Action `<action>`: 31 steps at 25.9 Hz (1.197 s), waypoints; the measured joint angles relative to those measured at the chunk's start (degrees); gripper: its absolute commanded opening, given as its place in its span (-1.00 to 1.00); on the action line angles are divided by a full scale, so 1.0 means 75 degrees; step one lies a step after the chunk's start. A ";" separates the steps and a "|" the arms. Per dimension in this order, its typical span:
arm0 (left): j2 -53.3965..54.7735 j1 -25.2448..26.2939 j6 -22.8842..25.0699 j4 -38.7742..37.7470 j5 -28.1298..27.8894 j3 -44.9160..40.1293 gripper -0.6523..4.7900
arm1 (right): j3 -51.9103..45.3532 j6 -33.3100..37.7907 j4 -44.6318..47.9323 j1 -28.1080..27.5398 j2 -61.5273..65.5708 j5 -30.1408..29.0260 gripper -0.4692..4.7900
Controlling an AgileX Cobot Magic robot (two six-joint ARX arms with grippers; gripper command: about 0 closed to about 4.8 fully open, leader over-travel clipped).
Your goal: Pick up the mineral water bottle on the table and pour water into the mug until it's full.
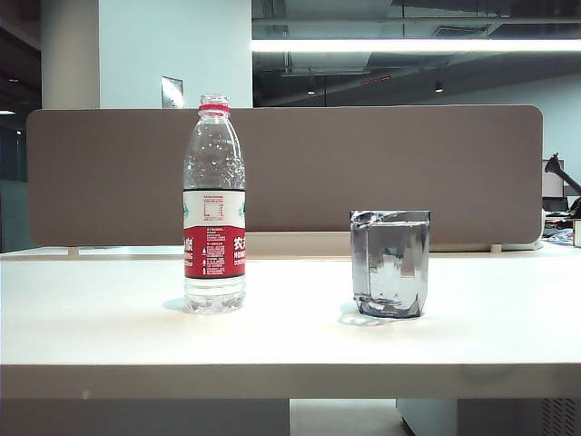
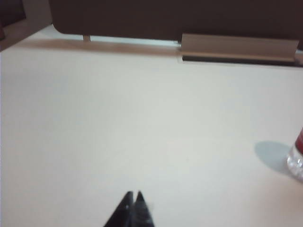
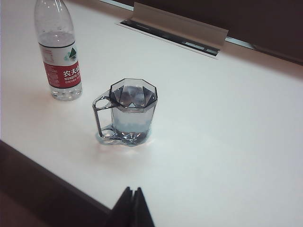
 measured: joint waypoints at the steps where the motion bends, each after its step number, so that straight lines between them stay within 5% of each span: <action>1: -0.0050 0.0000 0.0067 -0.0146 0.0009 0.0000 -0.78 | 0.0000 0.0000 0.0000 0.0000 -0.0003 0.0000 -0.84; 6: -0.0574 -0.0003 0.0694 -0.1343 0.0338 0.0020 -0.78 | 0.0000 0.0000 0.0000 0.0000 -0.0003 0.0000 -0.84; 31: -0.0807 -0.0003 0.0947 -0.1399 0.0312 0.0038 -0.78 | 0.0000 0.0000 0.0000 0.0000 -0.0006 0.0000 -0.84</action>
